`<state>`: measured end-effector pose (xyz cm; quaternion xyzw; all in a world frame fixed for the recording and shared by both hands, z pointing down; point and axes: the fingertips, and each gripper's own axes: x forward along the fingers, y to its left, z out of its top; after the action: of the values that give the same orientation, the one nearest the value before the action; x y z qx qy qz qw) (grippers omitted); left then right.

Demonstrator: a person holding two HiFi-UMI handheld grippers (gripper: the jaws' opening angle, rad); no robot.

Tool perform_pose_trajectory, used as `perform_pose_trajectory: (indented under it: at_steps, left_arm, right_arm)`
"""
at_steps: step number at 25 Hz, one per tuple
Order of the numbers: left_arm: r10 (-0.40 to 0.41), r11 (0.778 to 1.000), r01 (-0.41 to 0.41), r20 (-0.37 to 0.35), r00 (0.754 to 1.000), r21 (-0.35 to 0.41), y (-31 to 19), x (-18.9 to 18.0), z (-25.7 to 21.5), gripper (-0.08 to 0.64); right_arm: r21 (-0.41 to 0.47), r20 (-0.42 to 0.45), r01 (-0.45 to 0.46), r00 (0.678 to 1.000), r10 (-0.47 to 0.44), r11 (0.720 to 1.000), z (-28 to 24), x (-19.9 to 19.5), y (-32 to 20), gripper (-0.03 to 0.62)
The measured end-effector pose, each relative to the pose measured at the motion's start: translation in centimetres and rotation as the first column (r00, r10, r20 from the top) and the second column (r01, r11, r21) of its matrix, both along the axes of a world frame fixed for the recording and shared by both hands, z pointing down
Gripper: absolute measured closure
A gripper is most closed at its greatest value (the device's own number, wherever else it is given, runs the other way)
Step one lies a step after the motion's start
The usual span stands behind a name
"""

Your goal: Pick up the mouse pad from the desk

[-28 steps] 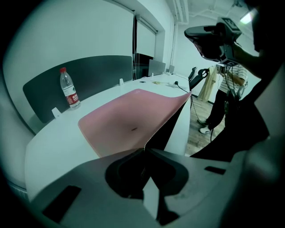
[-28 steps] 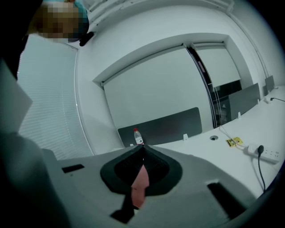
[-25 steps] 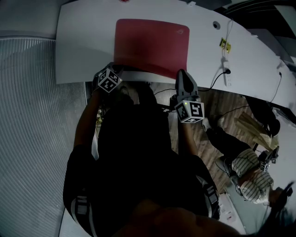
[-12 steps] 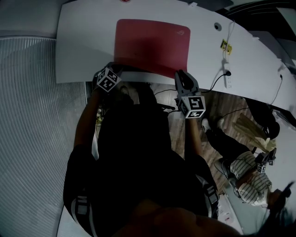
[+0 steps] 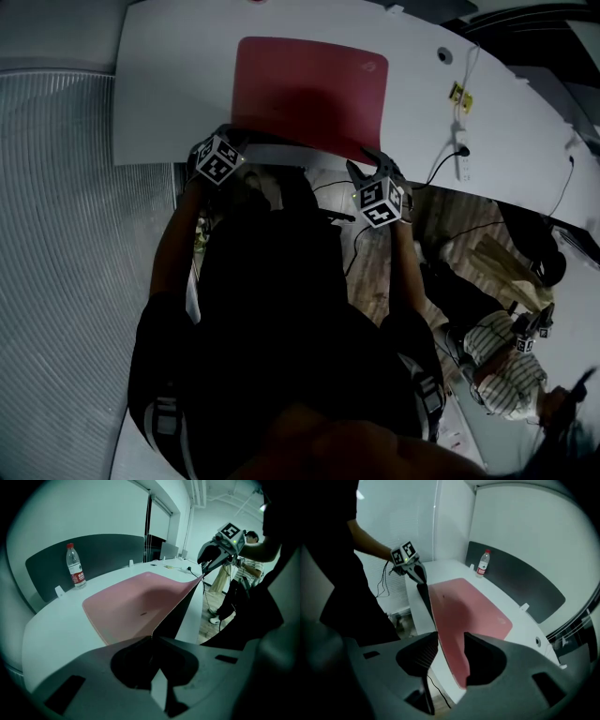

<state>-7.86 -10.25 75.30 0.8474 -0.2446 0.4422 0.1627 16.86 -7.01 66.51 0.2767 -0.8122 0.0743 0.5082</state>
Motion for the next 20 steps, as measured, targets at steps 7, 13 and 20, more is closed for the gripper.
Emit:
perform_pose_trajectory:
  at_steps: [7, 13, 20]
  left_arm:
    - [-0.004, 1.0, 0.004, 0.007, 1.0, -0.002, -0.2, 0.0, 0.4, 0.546]
    - [-0.016, 1.0, 0.017, 0.02, 1.0, -0.006, -0.3, 0.2, 0.3, 0.546]
    - [-0.033, 0.999, 0.033, 0.043, 0.999, -0.007, -0.3, -0.2, -0.2, 0.546]
  right_arm:
    - [-0.091, -0.198, 0.198, 0.957, -0.213, 0.976, 3.8, 0.3, 0.7, 0.422]
    - [-0.178, -0.242, 0.265, 0.922, -0.303, 0.948, 6.8, 0.5, 1.6, 0.426]
    - [-0.139, -0.287, 0.279, 0.907, -0.308, 0.95, 7.6, 0.5, 0.8, 0.577]
